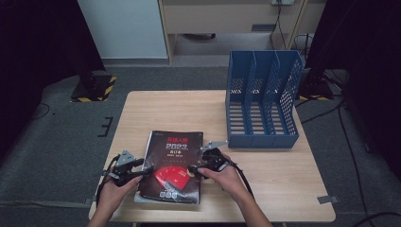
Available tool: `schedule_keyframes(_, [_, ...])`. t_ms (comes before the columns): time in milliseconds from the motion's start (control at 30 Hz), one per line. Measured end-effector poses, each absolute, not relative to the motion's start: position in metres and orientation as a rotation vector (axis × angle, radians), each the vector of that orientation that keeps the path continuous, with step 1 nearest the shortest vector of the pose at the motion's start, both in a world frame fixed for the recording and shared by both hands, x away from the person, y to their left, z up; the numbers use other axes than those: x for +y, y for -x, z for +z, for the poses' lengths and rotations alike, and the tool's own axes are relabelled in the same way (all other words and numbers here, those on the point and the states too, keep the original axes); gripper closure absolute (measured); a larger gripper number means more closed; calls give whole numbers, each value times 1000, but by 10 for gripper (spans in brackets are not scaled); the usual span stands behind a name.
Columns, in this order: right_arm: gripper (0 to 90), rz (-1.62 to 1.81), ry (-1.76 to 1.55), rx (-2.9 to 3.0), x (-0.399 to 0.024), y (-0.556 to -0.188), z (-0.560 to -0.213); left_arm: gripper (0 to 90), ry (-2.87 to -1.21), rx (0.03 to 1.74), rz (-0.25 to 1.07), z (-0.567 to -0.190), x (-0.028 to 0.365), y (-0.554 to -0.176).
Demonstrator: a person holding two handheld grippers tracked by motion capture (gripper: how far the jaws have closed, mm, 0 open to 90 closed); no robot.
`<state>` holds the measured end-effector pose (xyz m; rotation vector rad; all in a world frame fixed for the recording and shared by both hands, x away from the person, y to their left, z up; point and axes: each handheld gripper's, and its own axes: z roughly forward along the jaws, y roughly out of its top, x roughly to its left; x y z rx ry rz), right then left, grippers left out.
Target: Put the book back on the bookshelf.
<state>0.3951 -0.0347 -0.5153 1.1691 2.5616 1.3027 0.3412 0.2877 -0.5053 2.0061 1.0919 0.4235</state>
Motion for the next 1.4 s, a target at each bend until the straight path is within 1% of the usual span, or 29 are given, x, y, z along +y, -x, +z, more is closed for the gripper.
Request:
schedule_keyframes(33, [194,1301,-1162,2556,-34,-395,-515,412,-2011,1088,427,-505,288,-341])
schedule_keyframes(100, [236,1305,-1139,2539,-34,-393,-511,413,-2011,1090,428,-505,288,-341])
schedule_keyframes(167, [247,1387,-1132,2497,-36,-390,-502,413,-2005,1089,423,-506,288,-341])
schedule_keyframes(367, [253,1424,-1114,2513,-32,-392,-491,413,-1996,1091,417,-507,288,-341])
schedule_keyframes(967, [255,1423,-1171,2575,-7,-413,-488,414,-1994,1089,396,-507,288,-343])
schedule_keyframes(1100, [266,1423,-1167,2595,1,-419,-488,414,-1991,1088,395,-507,287,-343])
schedule_keyframes(1200, [286,1395,-1134,2628,11,-423,-488,414,-1992,1084,391,-507,288,-344])
schedule_keyframes(1233, [305,1384,-1132,2643,16,-425,-489,413,-1993,1084,391,-507,288,-344])
schedule_keyframes(1333, [311,1341,-1142,2669,21,-426,-489,413,-1993,1084,392,-507,288,-344])
schedule_keyframes(1367, [355,1287,-1159,2693,23,-428,-491,412,-1994,1082,393,-507,288,-344])
schedule_keyframes(1400, [355,1287,-1159,2693,23,-428,-491,412,-1992,1082,391,-507,288,-344])
